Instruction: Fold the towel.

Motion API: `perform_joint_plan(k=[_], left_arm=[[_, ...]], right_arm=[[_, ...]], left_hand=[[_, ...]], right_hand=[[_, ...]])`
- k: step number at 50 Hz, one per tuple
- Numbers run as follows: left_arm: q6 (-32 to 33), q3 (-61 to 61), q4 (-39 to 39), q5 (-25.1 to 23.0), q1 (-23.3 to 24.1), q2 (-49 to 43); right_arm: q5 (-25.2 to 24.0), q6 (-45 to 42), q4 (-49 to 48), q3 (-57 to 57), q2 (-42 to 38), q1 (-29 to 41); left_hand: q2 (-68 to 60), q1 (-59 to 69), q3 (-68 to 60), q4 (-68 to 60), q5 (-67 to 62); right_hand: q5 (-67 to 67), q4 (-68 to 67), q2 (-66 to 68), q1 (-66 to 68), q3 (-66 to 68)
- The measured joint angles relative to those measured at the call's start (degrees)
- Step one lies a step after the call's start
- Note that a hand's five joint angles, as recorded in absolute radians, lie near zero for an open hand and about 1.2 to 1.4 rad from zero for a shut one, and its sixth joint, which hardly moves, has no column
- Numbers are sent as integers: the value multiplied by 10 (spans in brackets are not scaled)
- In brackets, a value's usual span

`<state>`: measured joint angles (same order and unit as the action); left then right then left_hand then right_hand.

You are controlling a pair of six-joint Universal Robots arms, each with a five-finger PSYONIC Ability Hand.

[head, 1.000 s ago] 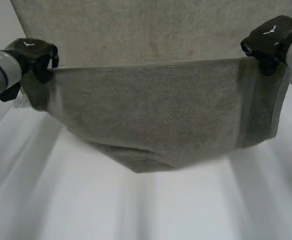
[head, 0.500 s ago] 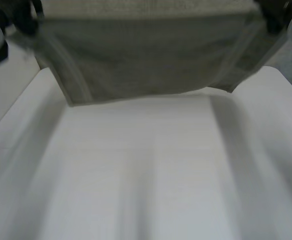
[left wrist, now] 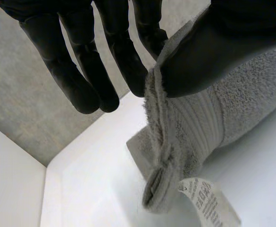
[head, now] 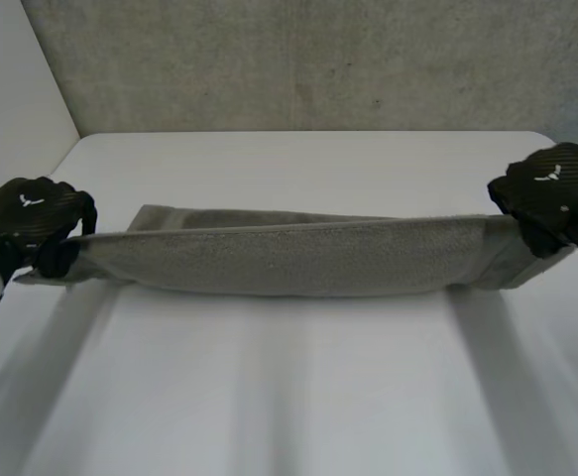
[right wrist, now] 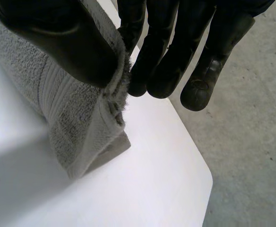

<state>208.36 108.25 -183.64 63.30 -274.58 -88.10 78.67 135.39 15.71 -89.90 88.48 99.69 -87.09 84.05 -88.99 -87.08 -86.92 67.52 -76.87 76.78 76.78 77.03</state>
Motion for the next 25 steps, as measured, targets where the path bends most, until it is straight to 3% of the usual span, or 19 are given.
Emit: perform_joint_plan(k=[5, 13, 21, 25], left_arm=[[-1, 57, 2, -42, -37, 81], [1, 88, -1, -68, -60, 125], [3, 57, -30, -66, -44, 77], [3, 11, -63, -57, -7, 7]], right_arm=[[-14, -6, 16, -52, 53, -25], [-47, -19, 34, -96, 91, -55], [-73, -22, 30, -79, 67, -63], [-74, -20, 26, -49, 9, -58]], left_hand=[[0, 0, 0, 0, 0], [0, 0, 0, 0, 0], [0, 0, 0, 0, 0], [0, 0, 0, 0, -2]], right_hand=[[0, 0, 0, 0, 0], [0, 0, 0, 0, 0], [0, 0, 0, 0, 0], [2, 0, 0, 0, 0]])
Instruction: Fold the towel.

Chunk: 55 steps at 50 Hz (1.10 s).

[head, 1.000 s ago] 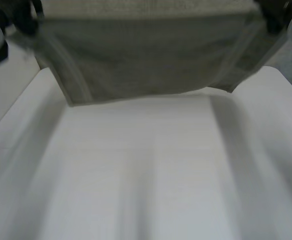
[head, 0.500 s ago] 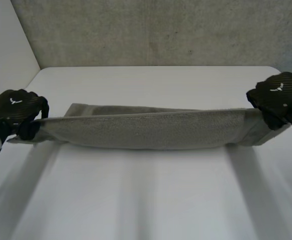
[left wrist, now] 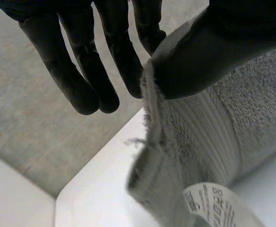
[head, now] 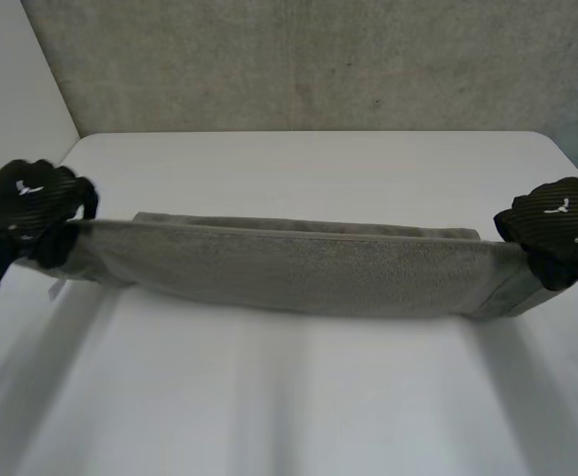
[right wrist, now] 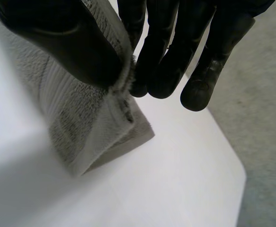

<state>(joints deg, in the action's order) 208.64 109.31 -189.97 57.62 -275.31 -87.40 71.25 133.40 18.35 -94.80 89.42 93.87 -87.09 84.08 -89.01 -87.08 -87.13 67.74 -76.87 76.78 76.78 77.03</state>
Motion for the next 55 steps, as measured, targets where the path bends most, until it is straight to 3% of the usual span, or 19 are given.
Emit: perform_joint_plan(k=[7, 20, 29, 46, 48, 50, 52, 55], left_arm=[[1, -124, -22, 56, 79, -158], [52, -340, 31, 164, 140, -379], [62, -433, 54, 218, 152, -470], [60, -531, 42, 239, 184, -551], [60, -538, 42, 245, 186, -556], [59, -543, 42, 251, 186, -560], [58, -547, 43, 260, 187, -563], [55, -548, 45, 274, 191, -561]], right_arm=[[22, 14, -6, 85, -126, 31], [102, 67, -38, 266, -318, 87], [152, 71, -77, 359, -416, 106], [179, 71, -140, 426, -494, 119], [180, 70, -150, 428, -499, 119], [181, 70, -158, 430, -504, 120], [183, 70, -167, 432, -510, 120], [189, 73, -174, 431, -516, 124]], left_hand=[[0, 6, 0, 0, -3], [0, 6, -1, 0, -3], [0, 6, -1, 0, -3], [0, 6, 1, 1, -3], [55, -35, 66, 58, 55], [182, -159, 198, 192, 173], [404, -398, 425, 426, 409], [653, -635, 683, 669, 662]], right_hand=[[1, 0, 0, 0, 0], [1, 0, 0, 0, 0], [1, 0, 0, 0, 0], [3, 0, 0, 0, 0], [3, 0, 0, 0, 0], [-33, 27, -31, -30, -31], [-221, 207, -212, -209, -208], [-499, 466, -493, -484, -479]])
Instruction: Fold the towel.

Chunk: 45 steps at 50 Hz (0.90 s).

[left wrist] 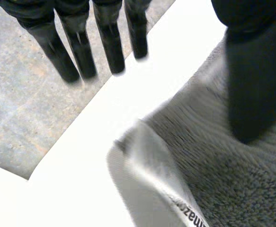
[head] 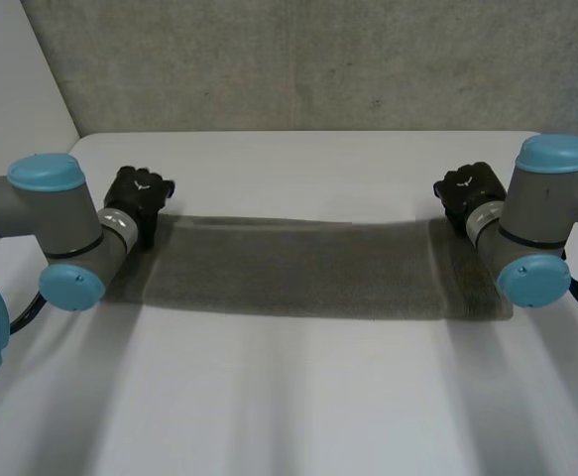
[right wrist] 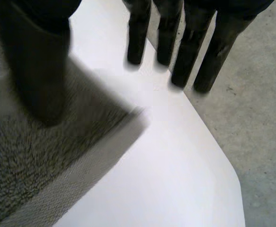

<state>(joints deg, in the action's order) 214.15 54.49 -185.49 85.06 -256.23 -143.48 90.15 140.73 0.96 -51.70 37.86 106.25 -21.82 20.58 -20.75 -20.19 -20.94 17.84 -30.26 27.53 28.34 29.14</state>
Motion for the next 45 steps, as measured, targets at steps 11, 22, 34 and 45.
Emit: perform_joint_plan(k=[11, 22, 34, 45], left_arm=[[-58, 60, 2, 21, 15, 76], [-118, 266, -64, -39, 10, 234], [-121, 437, -149, -60, 5, 324], [-122, 455, -166, -58, 3, 327]], right_arm=[[10, 53, -16, -70, 77, 10], [-7, 56, 34, -226, 221, 4], [-43, 36, 42, -364, 252, -18], [-70, 33, -27, -390, 207, -47]], left_hand=[[70, -51, 67, 52, 83], [70, -52, 70, 52, 84], [70, -52, 71, 52, 85], [70, -53, 71, 52, 85]], right_hand=[[-142, 157, -134, -149, -151], [-136, 153, -130, -138, -146], [-11, 43, -21, -28, -33], [170, -144, 174, 167, 156]])
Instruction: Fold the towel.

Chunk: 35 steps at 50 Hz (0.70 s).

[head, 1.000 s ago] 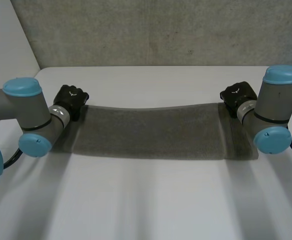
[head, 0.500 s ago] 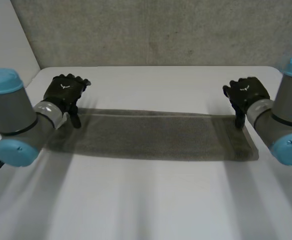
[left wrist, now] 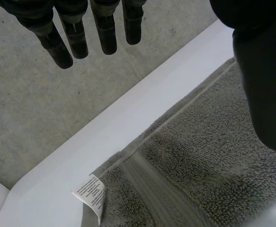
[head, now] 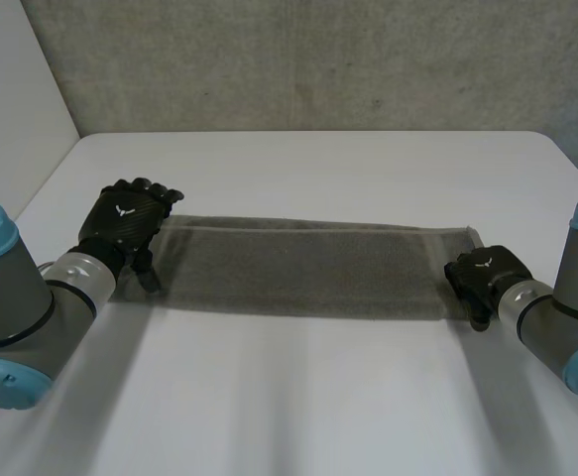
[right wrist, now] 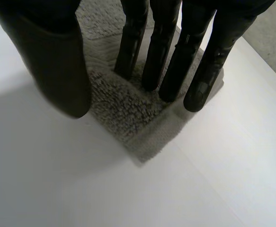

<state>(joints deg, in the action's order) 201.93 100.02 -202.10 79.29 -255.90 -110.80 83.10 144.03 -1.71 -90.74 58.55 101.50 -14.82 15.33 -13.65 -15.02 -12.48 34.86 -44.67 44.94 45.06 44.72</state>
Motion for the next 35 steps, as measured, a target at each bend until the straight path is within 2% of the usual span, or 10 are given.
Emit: perform_joint_plan(k=[3, 6, 16, 26, 31, 35], left_arm=[[0, -1, -1, 0, 0, -1], [0, -1, -1, 0, 0, -1], [0, 2, 0, 0, 0, 0], [0, 11, 0, 0, 0, 12], [0, 12, 0, 1, 0, 16], [-1, 12, -1, 1, 0, 19]], right_arm=[[3, 0, -9, 6, -13, -8], [10, -1, -12, 12, -20, -17], [55, -17, -16, 41, -21, -67], [93, -151, 3, 111, -15, -175], [120, -171, 5, 149, -10, -164], [135, -148, 1, 187, 15, -70]], left_hand=[[0, 0, 0, 0, 0], [0, 0, 0, 0, 0], [0, -1, 0, 0, 0], [0, -1, 0, 0, 0], [0, -1, 0, 0, 0], [0, -1, 0, 0, 0]], right_hand=[[221, -217, 222, 213, 216], [317, -318, 299, 287, 316], [318, -321, 299, 308, 319], [319, -321, 299, 312, 319], [320, -321, 299, 313, 319], [320, -321, 299, 314, 319]])
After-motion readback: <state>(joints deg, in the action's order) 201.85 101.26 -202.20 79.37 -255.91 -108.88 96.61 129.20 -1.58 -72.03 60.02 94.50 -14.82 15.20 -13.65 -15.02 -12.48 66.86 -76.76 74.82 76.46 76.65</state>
